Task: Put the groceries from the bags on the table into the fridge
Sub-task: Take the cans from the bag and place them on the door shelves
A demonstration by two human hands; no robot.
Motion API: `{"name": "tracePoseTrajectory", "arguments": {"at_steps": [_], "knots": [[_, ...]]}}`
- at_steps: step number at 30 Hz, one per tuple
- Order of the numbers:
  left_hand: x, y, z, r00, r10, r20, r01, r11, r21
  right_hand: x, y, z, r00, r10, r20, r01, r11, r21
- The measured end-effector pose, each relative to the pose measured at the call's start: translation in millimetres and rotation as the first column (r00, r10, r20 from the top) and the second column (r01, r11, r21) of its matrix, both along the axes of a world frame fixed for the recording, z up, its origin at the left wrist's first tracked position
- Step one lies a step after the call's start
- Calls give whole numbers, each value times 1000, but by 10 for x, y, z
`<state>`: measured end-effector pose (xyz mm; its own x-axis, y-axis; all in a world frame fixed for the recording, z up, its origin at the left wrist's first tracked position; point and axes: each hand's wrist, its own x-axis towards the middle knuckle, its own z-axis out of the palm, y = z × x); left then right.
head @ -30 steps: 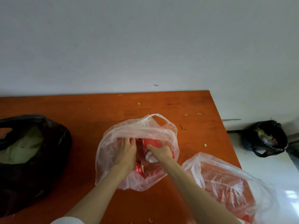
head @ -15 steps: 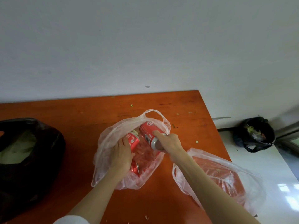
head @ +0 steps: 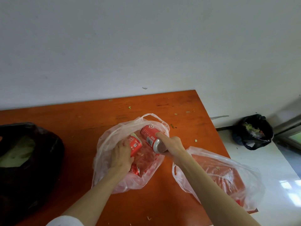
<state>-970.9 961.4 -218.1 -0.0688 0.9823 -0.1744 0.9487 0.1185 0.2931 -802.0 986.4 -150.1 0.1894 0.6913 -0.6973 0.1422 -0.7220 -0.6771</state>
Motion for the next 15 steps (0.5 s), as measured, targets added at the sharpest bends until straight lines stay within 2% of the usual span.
{"name": "tracePoseTrajectory", "arguments": {"at_steps": [4, 7, 9, 12, 13, 15], "knots": [[10, -72, 190, 994, -62, 94, 56, 996, 70, 113, -45, 107, 998, -31, -48, 32, 999, 15], [80, -124, 450, 956, -9, 293, -11, 998, 66, 245, -150, 239, 968, -79, -237, 87, 996, 20], [135, -147, 703, 891, 106, 442, -99, 994, -37, 358, -218, 299, 916, -110, -386, 126, 992, 16], [166, -187, 1015, 726, 253, 640, -186, 967, -171, 508, -302, 390, 801, -160, -578, 197, 980, 3], [162, -200, 1093, 626, 294, 722, -209, 956, -207, 558, -341, 439, 747, -174, -641, 215, 977, -14], [185, -225, 1223, 328, 398, 857, -245, 912, -330, 672, -423, 527, 653, -164, -739, 212, 977, -29]]}}
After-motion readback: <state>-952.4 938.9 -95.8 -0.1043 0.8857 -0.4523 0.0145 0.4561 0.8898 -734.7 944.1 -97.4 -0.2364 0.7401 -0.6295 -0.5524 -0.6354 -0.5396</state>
